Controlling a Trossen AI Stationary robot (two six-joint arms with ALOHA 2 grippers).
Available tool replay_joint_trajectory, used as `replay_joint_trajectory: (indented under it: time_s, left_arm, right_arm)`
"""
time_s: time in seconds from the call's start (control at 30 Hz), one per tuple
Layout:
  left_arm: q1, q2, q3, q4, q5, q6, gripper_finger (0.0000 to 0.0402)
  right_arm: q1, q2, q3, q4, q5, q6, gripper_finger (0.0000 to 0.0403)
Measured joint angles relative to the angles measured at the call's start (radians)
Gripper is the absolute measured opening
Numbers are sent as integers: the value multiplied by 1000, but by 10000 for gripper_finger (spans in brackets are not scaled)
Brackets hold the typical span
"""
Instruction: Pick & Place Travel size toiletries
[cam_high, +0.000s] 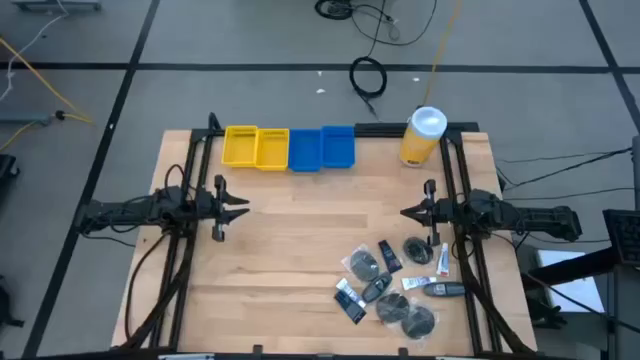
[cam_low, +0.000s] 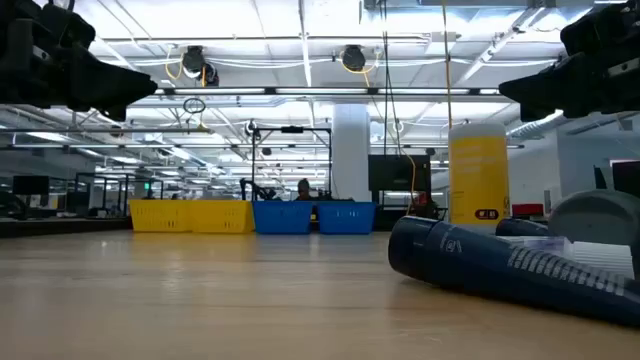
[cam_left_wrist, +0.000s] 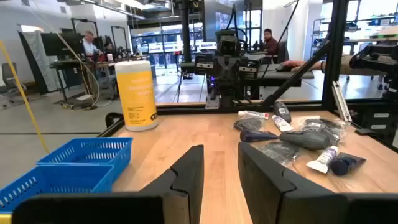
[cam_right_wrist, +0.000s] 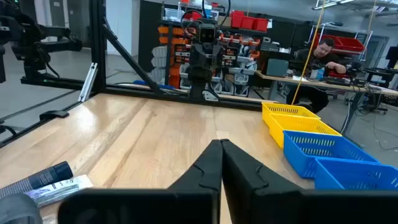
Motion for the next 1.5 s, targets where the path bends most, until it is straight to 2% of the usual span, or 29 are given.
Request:
replay_joint_trajectory:
  time_s: [1.37, 1.5]
  left_arm:
    - [0, 0, 0, 0, 0, 0, 97]
    - [0, 0, 0, 0, 0, 0, 97]
  right_arm:
    - [0, 0, 0, 0, 0, 0, 0]
    - [0, 1, 0, 81, -2, -22, 0]
